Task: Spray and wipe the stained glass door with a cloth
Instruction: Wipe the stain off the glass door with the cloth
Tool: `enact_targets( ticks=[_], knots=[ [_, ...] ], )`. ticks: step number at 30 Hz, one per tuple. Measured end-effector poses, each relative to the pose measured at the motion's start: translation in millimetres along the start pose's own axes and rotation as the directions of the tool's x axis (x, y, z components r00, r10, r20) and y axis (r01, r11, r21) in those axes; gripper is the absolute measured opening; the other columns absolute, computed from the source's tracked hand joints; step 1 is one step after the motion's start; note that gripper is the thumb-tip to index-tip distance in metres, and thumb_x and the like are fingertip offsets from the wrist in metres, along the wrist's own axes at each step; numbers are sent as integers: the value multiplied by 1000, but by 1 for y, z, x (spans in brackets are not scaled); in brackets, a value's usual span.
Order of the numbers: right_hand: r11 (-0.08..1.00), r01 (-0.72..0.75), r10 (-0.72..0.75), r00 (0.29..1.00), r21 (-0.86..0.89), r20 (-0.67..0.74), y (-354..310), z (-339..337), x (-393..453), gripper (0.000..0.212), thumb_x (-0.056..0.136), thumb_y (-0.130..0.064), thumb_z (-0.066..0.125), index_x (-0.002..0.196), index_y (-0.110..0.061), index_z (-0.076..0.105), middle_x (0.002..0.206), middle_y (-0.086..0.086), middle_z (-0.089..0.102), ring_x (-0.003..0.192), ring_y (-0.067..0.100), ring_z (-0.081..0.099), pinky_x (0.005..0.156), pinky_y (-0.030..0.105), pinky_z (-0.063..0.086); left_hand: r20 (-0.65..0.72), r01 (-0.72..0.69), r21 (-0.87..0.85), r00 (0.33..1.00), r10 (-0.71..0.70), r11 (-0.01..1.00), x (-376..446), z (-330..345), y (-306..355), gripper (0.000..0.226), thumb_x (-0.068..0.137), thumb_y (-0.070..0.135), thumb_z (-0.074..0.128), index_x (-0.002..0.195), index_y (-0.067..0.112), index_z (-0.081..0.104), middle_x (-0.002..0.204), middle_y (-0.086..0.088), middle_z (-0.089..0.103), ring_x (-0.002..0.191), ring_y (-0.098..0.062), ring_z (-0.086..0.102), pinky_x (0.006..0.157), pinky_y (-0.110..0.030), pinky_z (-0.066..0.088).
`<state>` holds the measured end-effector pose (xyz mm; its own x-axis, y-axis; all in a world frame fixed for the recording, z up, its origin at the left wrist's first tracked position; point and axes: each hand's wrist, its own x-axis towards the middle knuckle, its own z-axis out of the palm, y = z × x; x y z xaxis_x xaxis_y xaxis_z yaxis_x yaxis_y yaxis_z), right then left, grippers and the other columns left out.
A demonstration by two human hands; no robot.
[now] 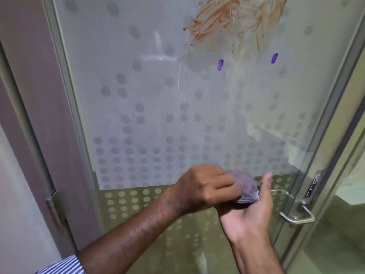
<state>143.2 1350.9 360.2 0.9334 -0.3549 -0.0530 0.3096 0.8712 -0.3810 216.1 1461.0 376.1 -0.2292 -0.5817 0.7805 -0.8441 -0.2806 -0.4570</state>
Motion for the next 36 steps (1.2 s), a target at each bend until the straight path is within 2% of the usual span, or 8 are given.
enact_targets(
  ticks=[3,6,9,16,21,26,31,36],
  knots=[
    [981,195,-194,978,-3,-77,0,-1,19,43,103,-40,53,79,-17,80,80,-3,74,70,10,72,61,18,58,-10,64,-73,998,-65,995,-11,15,5,13,91,10,73,102,14,68,73,-3,56,63,-23,46,54,-35,38],
    [863,458,-484,871,-216,-87,-1,2,42,26,103,-30,55,106,-16,76,102,-2,78,89,7,75,77,23,61,10,186,-145,982,-187,972,-19,14,-4,33,91,28,76,118,17,61,94,-4,72,80,-25,66,68,-38,53],
    [476,656,-709,680,-585,185,-16,-16,80,49,98,-34,58,140,-9,52,144,7,59,127,2,61,114,36,46,-84,327,-85,939,-334,941,-30,-12,-31,46,88,27,77,127,10,59,116,-13,72,109,-30,67,97,-47,52],
    [-520,575,-352,530,-632,772,-25,-51,140,79,97,-59,37,164,-24,14,173,16,-3,160,34,-7,126,59,-6,-274,673,292,739,-615,679,-69,-59,-95,60,95,16,60,149,-4,41,160,-25,34,152,-43,24,124,-64,13],
    [-475,662,-253,528,-579,811,-41,-59,146,92,95,-81,11,162,-19,25,173,9,-2,161,28,-7,125,53,-2,-200,597,465,791,-579,654,-88,-61,-115,62,99,22,55,152,-4,36,162,-25,28,153,-44,21,123,-69,8],
    [-649,494,-441,375,-578,816,-41,-52,158,55,95,-42,61,142,-18,49,164,20,29,155,36,23,120,65,20,-186,533,573,824,-535,623,-94,-60,-123,59,100,27,53,151,1,40,161,-22,33,152,-40,28,122,-64,13],
    [-696,468,-425,342,-544,838,-24,-41,185,82,89,-70,51,157,-30,26,166,34,11,155,52,5,119,72,0,-184,460,655,867,-464,599,-102,-75,-132,55,99,26,55,152,14,45,162,-9,36,152,-28,31,121,-56,23],
    [-696,445,-469,313,-564,826,-4,-34,182,71,88,-71,45,152,-44,29,166,34,13,155,50,9,116,70,14,-120,437,672,861,-495,597,-105,-71,-136,60,100,26,52,155,10,36,164,-13,27,154,-36,24,120,-71,14]
  ],
)
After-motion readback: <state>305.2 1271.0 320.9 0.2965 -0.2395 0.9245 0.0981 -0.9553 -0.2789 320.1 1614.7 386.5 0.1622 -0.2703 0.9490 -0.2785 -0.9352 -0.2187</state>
